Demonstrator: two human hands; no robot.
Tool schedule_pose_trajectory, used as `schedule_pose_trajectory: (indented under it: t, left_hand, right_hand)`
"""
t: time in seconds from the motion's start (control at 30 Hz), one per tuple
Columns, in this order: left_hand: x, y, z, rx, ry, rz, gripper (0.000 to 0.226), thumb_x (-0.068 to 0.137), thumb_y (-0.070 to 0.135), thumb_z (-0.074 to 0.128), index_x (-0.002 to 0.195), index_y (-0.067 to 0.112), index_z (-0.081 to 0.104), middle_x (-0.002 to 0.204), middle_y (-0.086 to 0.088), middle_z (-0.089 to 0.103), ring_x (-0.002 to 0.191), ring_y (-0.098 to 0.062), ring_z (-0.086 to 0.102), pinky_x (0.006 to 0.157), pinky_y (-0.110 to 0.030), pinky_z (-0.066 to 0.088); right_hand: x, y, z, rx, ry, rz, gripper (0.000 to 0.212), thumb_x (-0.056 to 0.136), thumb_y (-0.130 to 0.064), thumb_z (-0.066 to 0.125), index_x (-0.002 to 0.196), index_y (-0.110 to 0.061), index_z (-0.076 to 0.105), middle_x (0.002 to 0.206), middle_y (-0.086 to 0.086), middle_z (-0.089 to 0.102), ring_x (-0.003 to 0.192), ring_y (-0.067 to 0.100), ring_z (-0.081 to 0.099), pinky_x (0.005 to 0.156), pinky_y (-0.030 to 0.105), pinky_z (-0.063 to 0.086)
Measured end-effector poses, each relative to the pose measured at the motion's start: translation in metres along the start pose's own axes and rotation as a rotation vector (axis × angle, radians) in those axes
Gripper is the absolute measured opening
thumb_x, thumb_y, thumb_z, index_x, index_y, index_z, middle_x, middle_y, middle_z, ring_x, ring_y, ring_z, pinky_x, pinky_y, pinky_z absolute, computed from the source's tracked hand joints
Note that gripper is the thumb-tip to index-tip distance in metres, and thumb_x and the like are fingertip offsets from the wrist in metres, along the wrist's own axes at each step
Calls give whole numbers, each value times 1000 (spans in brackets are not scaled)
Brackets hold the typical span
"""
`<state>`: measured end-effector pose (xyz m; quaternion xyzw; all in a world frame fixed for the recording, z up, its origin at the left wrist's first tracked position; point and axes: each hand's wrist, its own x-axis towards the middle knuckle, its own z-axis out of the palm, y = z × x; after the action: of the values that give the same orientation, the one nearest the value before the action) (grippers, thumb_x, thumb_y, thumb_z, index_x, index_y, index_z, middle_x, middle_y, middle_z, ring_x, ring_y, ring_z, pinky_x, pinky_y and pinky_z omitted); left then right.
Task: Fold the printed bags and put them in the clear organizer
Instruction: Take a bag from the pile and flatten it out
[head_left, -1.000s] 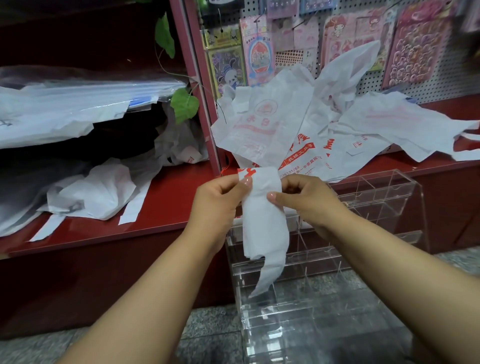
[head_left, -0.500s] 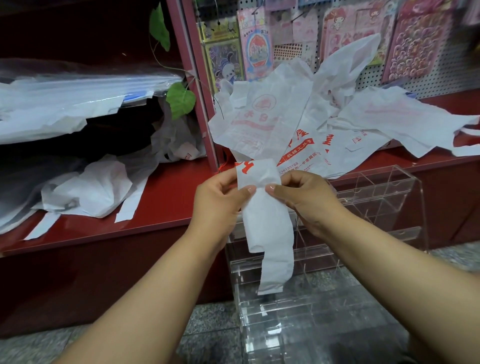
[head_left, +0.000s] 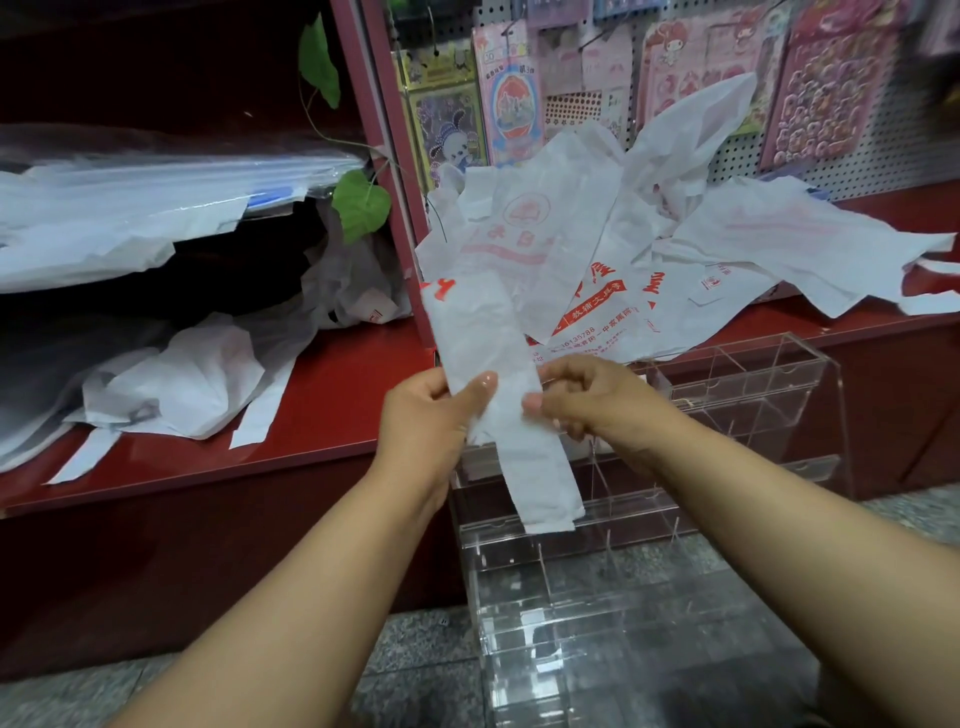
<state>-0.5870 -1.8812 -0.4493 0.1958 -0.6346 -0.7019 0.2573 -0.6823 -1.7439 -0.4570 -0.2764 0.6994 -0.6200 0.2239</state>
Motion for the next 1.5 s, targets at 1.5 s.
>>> schedule_pose_trajectory:
  t: [1.5]
  left_hand:
    - [0, 18, -6, 38, -186, -416, 18, 92, 24, 64, 79, 15, 56, 50, 4, 60, 34, 0, 46, 31, -10, 29]
  right_hand:
    - [1, 13, 0, -267, 194, -204, 42, 76, -19, 79, 112, -27, 59, 60, -5, 56, 57, -2, 51, 66, 20, 43]
